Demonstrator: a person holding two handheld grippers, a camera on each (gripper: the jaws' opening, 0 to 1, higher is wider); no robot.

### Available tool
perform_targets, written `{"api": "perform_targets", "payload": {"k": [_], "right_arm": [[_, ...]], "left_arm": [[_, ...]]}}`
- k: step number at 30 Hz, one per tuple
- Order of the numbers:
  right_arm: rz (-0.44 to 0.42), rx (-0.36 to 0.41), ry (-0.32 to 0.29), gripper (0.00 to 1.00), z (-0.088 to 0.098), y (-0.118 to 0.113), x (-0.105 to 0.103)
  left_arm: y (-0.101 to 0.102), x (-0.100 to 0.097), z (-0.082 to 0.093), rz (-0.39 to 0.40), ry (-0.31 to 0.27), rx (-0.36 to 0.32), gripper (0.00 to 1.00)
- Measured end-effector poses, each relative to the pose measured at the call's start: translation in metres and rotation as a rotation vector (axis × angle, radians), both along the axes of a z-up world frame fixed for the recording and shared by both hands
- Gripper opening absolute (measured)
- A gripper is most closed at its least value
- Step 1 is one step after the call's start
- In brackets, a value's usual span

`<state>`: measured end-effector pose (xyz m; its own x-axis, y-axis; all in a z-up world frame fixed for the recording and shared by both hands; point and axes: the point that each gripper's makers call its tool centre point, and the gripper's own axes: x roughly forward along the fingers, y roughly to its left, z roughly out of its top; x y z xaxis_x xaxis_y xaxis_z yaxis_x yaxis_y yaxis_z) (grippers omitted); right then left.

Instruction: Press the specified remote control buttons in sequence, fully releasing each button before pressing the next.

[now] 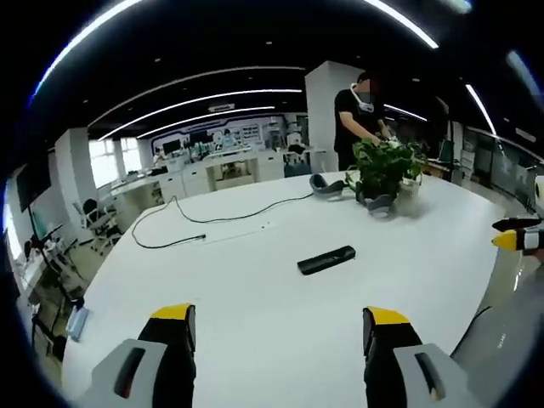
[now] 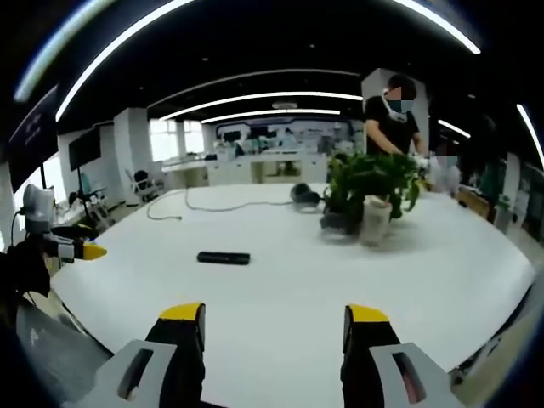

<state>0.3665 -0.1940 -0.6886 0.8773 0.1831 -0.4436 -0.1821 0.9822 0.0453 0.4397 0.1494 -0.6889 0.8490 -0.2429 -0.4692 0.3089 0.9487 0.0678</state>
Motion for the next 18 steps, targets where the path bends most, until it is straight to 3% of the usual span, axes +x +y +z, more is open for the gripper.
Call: {"api": "perform_targets", "payload": {"k": [6,10,18], "right_arm": [[0.009,0.009,0.022,0.54,-0.003,0.001,-0.001],[0.022,0.016,0.046,0.43,-0.006,0.004,-0.003],[0.038,0.024,0.101,0.22,-0.014,0.006,-0.006]], "left_arm": [[-0.023,0.036,0.004,-0.103,0.007,-0.005,0.82],[-0.041,0.058,0.007,-0.167,0.0,0.004,0.77],[-0.075,0.094,-0.011,-0.299,0.061,0.048,0.72]]}}
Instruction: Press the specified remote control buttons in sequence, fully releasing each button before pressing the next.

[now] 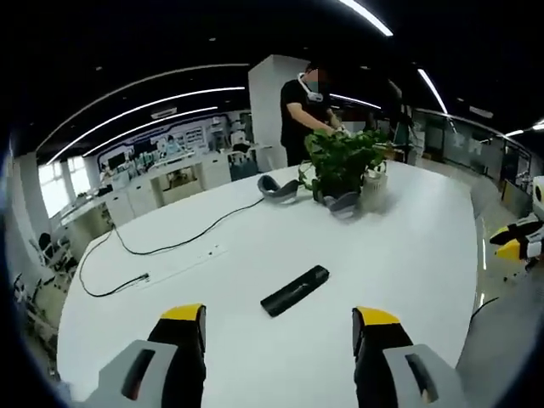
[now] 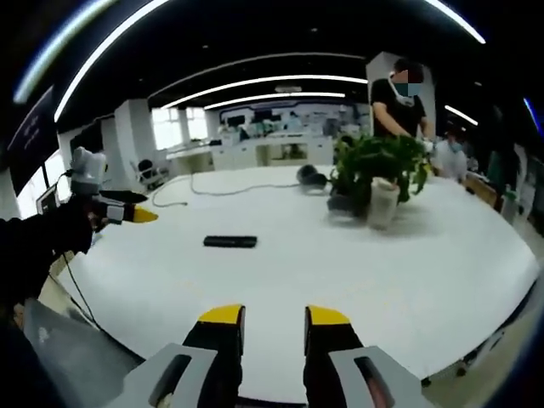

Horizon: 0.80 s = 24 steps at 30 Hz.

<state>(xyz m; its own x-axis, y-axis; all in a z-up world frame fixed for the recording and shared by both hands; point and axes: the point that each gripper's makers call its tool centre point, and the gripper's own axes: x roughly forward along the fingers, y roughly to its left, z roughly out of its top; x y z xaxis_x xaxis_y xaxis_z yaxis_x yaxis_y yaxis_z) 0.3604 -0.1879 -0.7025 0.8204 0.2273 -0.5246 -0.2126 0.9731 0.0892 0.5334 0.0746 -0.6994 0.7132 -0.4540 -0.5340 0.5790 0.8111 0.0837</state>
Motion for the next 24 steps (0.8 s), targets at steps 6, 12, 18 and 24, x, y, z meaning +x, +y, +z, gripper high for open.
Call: {"api": "perform_targets", "payload": {"k": [6,12,18,24], "right_arm": [[0.009,0.002,0.061,0.0,-0.007,0.001,-0.005],[0.02,0.008,0.067,0.0,-0.006,0.003,-0.007],[0.032,-0.027,0.103,0.0,-0.013,0.005,-0.01],[0.048,-0.036,0.125,0.0,-0.017,0.007,-0.012]], "left_arm": [[-0.017,0.018,-0.023,-0.097,0.091,0.062,0.61],[-0.027,0.039,-0.037,-0.183,0.105,0.15,0.57],[-0.044,0.052,-0.054,-0.327,0.181,0.168,0.57],[-0.052,0.068,-0.066,-0.411,0.248,0.2,0.52]]}}
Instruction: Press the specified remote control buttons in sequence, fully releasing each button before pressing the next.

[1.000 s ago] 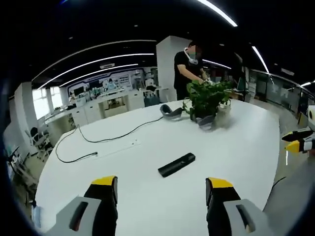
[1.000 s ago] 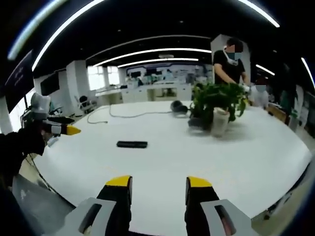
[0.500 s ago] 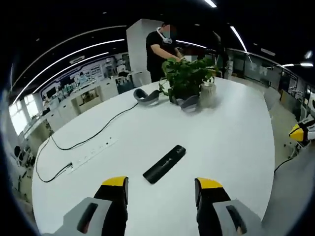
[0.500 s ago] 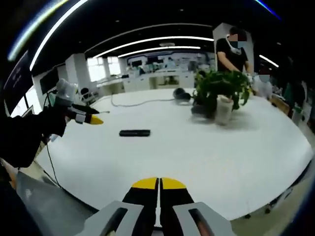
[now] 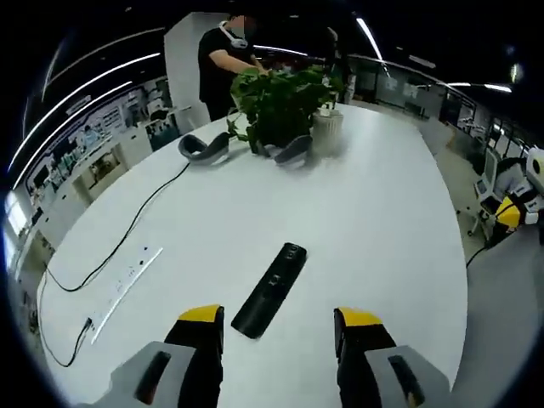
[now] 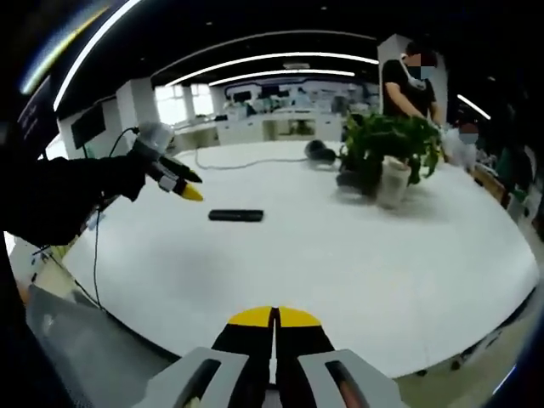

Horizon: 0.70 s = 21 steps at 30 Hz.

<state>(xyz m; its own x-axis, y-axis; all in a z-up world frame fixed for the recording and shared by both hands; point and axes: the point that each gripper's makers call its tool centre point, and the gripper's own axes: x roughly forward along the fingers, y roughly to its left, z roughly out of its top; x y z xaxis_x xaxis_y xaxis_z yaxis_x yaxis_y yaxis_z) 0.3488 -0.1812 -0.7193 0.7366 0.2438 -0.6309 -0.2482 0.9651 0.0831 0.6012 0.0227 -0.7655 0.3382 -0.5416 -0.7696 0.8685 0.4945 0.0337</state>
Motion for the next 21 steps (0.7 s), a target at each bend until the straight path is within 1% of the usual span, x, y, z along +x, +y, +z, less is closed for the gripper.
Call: {"api": "perform_targets", "payload": {"k": [1,3,6,8,10,12,13,15,21], "right_arm": [[0.0,-0.001,0.002,0.0,0.0,0.0,0.0],[-0.004,-0.01,0.01,0.0,-0.003,-0.001,0.0],[-0.003,-0.021,0.023,0.0,-0.006,-0.002,0.0],[-0.004,-0.028,0.027,0.0,-0.008,-0.003,0.0],[-0.005,-0.03,0.035,0.0,-0.009,-0.003,0.0],[-0.008,-0.034,0.037,0.0,-0.009,-0.004,0.0],[-0.01,-0.036,0.039,0.0,-0.01,-0.005,0.0],[-0.016,-0.037,0.045,0.0,-0.011,-0.006,0.0],[-0.051,-0.044,0.062,0.0,-0.014,-0.011,0.0]], "left_arm": [[-0.001,0.002,-0.002,-0.02,0.003,0.014,0.51],[-0.002,0.003,-0.009,-0.062,0.03,0.042,0.51],[0.0,0.008,-0.024,-0.133,0.054,0.124,0.5],[0.002,0.011,-0.039,-0.18,0.076,0.172,0.48],[0.001,0.014,-0.048,-0.194,0.088,0.191,0.48],[0.003,0.014,-0.058,-0.238,0.103,0.24,0.48],[0.003,0.013,-0.065,-0.278,0.117,0.261,0.48],[0.003,0.012,-0.075,-0.281,0.156,0.286,0.5],[0.0,0.019,-0.094,-0.3,0.17,0.32,0.53]]}}
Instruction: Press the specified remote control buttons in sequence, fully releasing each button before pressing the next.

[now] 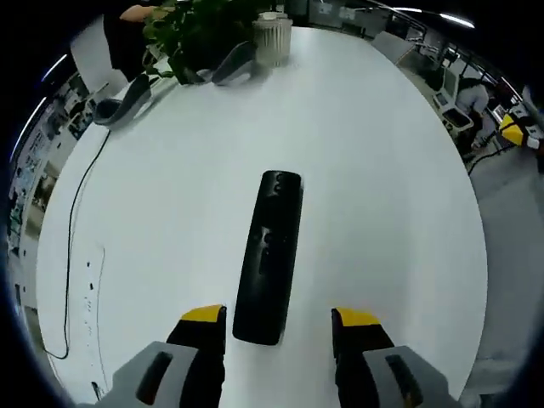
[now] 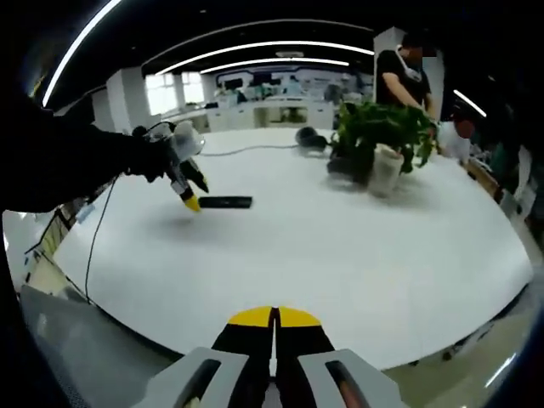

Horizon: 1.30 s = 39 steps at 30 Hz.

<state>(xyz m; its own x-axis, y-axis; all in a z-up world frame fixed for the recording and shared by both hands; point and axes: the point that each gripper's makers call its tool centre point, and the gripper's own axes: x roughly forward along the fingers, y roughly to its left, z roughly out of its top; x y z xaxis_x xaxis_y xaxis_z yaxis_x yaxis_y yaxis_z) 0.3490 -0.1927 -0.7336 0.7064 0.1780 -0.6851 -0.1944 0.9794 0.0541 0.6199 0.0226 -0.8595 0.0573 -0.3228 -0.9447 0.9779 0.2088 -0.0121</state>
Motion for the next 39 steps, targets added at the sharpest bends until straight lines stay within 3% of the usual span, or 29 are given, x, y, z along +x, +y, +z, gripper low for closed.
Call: {"api": "perform_targets", "payload": {"k": [4,11,18,30,39], "right_arm": [[-0.004,0.002,0.003,0.0,-0.001,-0.001,0.0],[0.0,0.011,0.004,0.0,-0.001,0.0,0.001],[0.013,0.01,0.002,0.0,-0.001,0.003,0.001],[0.011,0.022,-0.017,0.0,0.003,0.003,0.003],[0.014,0.03,-0.014,0.0,0.003,0.004,0.002]], "left_arm": [[0.0,0.0,-0.008,0.007,0.032,0.023,0.52],[0.001,0.004,-0.009,-0.06,0.001,0.059,0.47],[0.001,0.005,-0.01,-0.04,0.003,0.076,0.47],[0.0,-0.006,-0.008,-0.05,0.005,0.109,0.35],[0.0,-0.007,-0.007,-0.022,-0.012,0.087,0.24]]}}
